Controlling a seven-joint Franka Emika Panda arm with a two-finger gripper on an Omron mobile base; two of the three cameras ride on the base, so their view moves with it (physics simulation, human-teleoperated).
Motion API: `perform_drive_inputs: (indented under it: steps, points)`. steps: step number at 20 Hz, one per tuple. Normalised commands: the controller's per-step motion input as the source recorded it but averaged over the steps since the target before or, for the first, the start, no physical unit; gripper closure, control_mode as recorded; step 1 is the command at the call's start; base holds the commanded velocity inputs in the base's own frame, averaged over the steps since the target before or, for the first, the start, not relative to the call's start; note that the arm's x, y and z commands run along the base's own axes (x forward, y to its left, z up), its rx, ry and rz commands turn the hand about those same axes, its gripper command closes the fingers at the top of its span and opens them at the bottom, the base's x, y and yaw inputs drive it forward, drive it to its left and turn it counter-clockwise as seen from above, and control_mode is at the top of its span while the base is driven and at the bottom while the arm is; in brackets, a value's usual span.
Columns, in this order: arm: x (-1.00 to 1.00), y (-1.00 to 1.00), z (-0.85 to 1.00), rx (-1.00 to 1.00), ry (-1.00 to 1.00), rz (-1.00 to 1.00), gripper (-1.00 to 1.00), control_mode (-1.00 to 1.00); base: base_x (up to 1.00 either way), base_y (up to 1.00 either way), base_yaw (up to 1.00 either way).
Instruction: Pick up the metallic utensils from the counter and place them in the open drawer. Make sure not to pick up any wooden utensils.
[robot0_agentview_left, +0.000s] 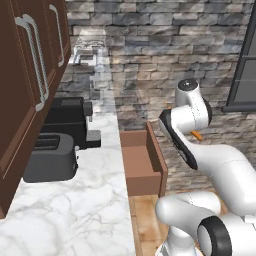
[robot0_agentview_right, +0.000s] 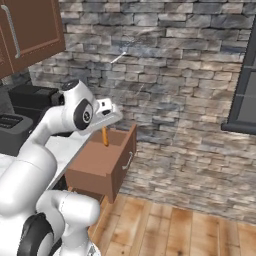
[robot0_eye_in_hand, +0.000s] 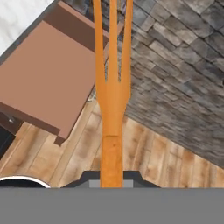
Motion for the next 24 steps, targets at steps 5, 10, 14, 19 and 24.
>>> perform_drive_inputs:
  steps: [5,10,14,19,24]
  points:
    - [-0.03,0.01,-0.15,0.06,0.0,-0.16,1.0,-1.0,0.0,0.0,0.0]
    - [0.0,0.0,-0.03,0.12,0.01,-0.07,1.0,-1.0,0.0,0.0,0.0]
    - [0.0,0.0,-0.04,0.18,0.01,0.0,1.0,-1.0,0.0,0.0,0.0]
    - [0.0,0.01,-0.16,0.17,0.0,0.0,1.0,-1.0,0.0,0.0,0.0]
    - [0.05,0.14,-0.33,0.13,0.0,0.0,1.0,-1.0,0.0,0.0,0.0]
